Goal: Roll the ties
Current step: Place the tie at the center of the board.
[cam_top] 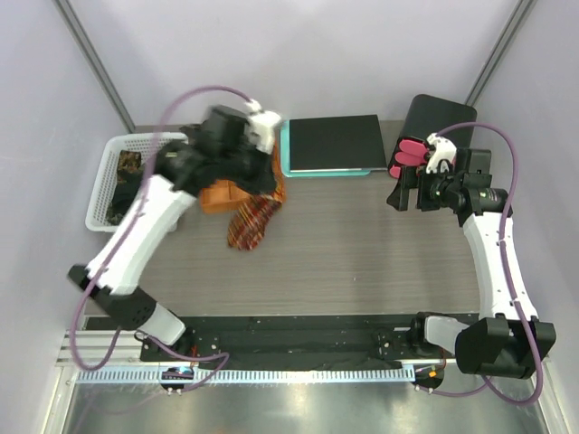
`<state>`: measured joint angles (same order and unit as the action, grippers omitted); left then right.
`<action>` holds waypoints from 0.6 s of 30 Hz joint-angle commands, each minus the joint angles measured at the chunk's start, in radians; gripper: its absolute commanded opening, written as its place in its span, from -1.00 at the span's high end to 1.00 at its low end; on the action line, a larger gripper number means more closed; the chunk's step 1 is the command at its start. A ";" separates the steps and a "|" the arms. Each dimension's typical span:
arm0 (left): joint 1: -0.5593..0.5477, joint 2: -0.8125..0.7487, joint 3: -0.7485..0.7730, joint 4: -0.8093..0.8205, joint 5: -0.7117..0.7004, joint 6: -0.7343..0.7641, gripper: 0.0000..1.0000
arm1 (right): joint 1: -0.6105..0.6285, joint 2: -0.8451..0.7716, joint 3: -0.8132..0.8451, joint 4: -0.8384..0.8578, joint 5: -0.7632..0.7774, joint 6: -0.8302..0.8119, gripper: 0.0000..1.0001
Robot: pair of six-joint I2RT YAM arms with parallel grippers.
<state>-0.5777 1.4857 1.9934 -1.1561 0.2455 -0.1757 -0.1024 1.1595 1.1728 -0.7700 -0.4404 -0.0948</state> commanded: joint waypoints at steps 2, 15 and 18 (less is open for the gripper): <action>-0.209 0.217 -0.174 0.189 -0.124 -0.146 1.00 | -0.034 0.005 0.005 -0.021 -0.041 -0.002 -1.00; -0.199 0.339 -0.226 0.345 0.083 -0.077 -0.63 | -0.112 0.025 0.025 -0.117 -0.111 -0.129 -0.99; -0.068 0.167 -0.431 0.276 0.226 0.074 -0.68 | -0.111 0.031 -0.005 -0.104 -0.203 -0.140 -0.95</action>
<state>-0.7959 1.9026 1.7077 -0.8009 0.3195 -0.3000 -0.2134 1.1873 1.1736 -0.8757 -0.5098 -0.1879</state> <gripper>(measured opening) 0.835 0.991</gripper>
